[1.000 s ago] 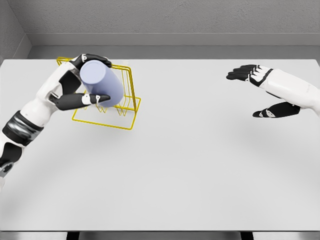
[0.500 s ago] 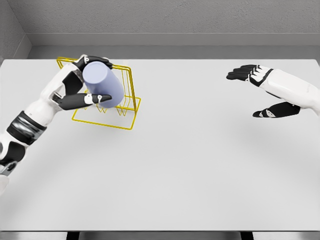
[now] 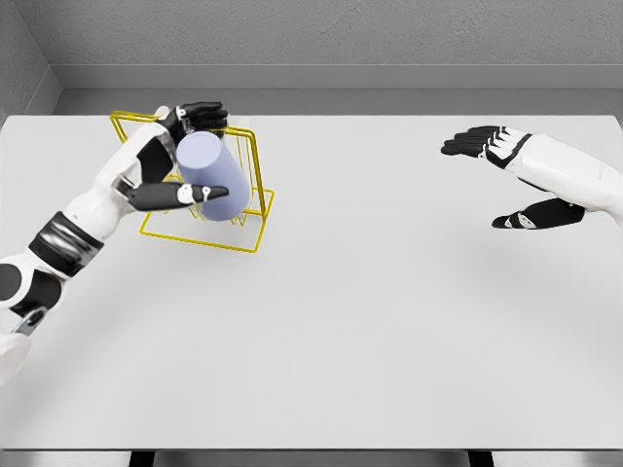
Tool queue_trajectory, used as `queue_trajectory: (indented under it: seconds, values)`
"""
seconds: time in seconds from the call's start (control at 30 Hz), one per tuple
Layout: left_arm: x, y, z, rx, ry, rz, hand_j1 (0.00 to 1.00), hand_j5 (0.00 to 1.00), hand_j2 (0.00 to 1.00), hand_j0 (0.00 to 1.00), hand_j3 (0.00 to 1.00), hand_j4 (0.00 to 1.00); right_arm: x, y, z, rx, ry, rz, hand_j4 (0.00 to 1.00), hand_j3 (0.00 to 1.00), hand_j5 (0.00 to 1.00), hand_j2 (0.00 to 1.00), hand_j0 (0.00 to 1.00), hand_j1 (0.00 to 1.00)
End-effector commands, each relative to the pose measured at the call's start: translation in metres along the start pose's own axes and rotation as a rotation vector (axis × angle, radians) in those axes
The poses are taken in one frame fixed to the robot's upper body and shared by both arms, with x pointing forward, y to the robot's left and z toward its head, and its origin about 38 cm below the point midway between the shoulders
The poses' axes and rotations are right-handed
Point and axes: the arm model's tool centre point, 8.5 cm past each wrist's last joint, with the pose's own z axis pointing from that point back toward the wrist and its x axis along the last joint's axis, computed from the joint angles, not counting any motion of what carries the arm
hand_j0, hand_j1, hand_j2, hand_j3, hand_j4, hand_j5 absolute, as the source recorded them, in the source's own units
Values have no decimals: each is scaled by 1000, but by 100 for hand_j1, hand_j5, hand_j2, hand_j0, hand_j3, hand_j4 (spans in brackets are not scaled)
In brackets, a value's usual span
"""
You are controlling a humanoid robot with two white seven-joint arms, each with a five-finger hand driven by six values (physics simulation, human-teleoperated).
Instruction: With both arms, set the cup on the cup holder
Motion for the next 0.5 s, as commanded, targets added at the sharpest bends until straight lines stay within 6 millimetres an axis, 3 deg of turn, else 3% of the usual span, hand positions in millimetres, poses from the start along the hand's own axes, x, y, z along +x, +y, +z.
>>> queue_trajectory:
  seconds: [0.0,0.2,0.47]
  values:
    - [-2,-1,-1,1,13,6,100,100,100,100,100,100,0,-1,0,-4,-1,-6,100,100,100,100,100,100]
    - [-1,-2,-3,-1,8,3,100,100,100,100,100,100,0,-1,0,-4,-1,-6,100,100,100,100,100,100]
    - [1,-5,-4,-7,-2,6,79,79,79,79,79,79,0,-1,0,-4,-1,-6,100,100,100,100,100,100]
